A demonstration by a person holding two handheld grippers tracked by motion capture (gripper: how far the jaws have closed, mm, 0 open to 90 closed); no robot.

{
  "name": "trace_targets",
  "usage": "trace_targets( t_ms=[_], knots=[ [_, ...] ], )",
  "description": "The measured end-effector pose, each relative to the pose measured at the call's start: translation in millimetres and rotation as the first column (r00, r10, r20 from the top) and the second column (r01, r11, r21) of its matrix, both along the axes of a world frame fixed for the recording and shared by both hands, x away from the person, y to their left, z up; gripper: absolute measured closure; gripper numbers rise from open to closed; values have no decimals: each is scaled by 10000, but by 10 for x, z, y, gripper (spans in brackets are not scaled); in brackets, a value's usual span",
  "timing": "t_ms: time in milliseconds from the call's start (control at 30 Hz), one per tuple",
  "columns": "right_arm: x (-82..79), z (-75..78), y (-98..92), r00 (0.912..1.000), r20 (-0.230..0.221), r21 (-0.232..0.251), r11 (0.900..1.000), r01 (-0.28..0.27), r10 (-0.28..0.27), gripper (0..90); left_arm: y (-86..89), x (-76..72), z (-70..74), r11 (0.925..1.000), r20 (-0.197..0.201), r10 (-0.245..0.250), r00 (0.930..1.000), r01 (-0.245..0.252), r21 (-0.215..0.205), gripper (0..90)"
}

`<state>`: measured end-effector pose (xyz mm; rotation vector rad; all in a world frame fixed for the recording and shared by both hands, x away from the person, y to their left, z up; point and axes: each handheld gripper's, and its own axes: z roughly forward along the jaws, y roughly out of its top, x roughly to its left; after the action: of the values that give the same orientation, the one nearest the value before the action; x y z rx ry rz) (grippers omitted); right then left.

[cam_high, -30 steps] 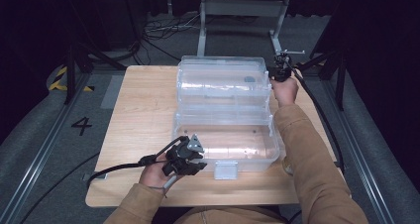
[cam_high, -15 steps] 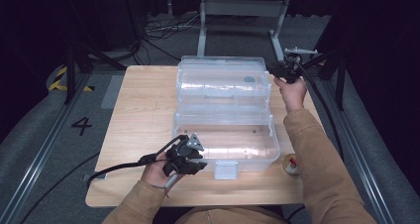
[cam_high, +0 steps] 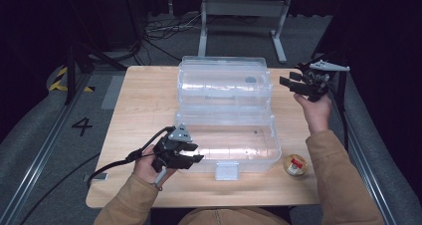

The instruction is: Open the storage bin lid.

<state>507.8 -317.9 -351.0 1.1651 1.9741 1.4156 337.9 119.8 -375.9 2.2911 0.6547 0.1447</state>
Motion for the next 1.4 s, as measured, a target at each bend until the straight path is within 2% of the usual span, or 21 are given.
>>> trace_targets(
  t_ms=[67, 167, 300, 367, 433, 500, 533, 567, 667, 733, 867, 900, 1000, 1100, 1167, 1267, 1333, 1400],
  knots=[
    [-46, -3, -20, 10000, -14, 23, 10000, -50, 50, 426, 25, 19, 16, 9999, 72, 101, 9999, -100, -113, 582],
    [-245, -7, -83, 9998, -21, -141, 9997, -188, 187, 408, 93, 67, 27, 9981, 40, 323, 9995, -320, -529, 581],
    [-475, 4, -154, 9986, 7, -290, 9981, -537, 537, 398, 202, 94, 45, 9928, 115, 968, 9952, -957, -727, 573],
    [-520, 5, -172, 9981, 8, -318, 9976, -617, 617, 395, 233, 97, 63, 9910, 265, 1142, 9931, -1120, -729, 565],
    [-593, 8, -211, 9979, 95, -406, 9971, -639, 644, 391, 289, 105, 91, 9862, 296, 1350, 9904, -1314, -1009, 563],
    [-650, 24, -241, 9977, 96, -708, 9953, -663, 672, 390, 358, 112, 109, 9786, 236, 1602, 9868, -1556, -1344, 561],
    [-680, 28, -260, 9975, 121, -771, 9946, -689, 701, 393, 379, 117, 113, 9778, 291, 1650, 9859, -1597, -1359, 559],
    [-693, 30, -271, 9969, 66, -754, 9941, -773, 780, 393, 415, 118, 122, 9735, 269, 1824, 9829, -1767, -1453, 558],
    [-736, 48, -317, 9965, -194, -771, 9936, -826, 813, 392, 479, 131, 140, 9668, 312, 2043, 9784, -1967, -1630, 550],
    [-769, 64, -351, 9971, -161, -692, 9947, -755, 746, 389, 504, 136, 154, 9638, 425, 2236, 9737, -2145, -1581, 538],
    [-830, 85, -398, 9974, -165, -580, 9958, -708, 700, 377, 530, 146, 170, 9620, 524, 2364, 9702, -2261, -1534, 532],
    [-873, 99, -414, 9976, -159, -703, 9952, -678, 668, 369, 549, 157, 178, 9595, 543, 2482, 9672, -2378, -1510, 530],
    [-929, 119, -431, 9975, -79, -780, 9945, -702, 698, 373, 571, 168, 183, 9576, 600, 2557, 9649, -2443, -1527, 530],
    [-999, 143, -453, 9973, 26, -794, 9942, -729, 733, 372, 608, 188, 174, 9529, 437, 2638, 9636, -2532, -1672, 528],
    [-1041, 152, -463, 9970, -11, -903, 9930, -768, 770, 369, 621, 200, 165, 9486, 375, 2731, 9612, -2626, -1768, 528],
    [-1091, 162, -465, 9974, -146, -1022, 9921, -721, 709, 369, 644, 216, 162, 9470, 346, 2755, 9607, -2650, -1815, 528],
    [-1119, 167, -468, 9971, -460, -963, 9932, -648, 606, 371, 651, 224, 163, 9463, 348, 2776, 9601, -2671, -1822, 528],
    [-1142, 164, -474, 9968, -555, -1011, 9929, -631, 577, 370, 667, 228, 161, 9450, 361, 2820, 9587, -2711, -1829, 528]
  ],
)
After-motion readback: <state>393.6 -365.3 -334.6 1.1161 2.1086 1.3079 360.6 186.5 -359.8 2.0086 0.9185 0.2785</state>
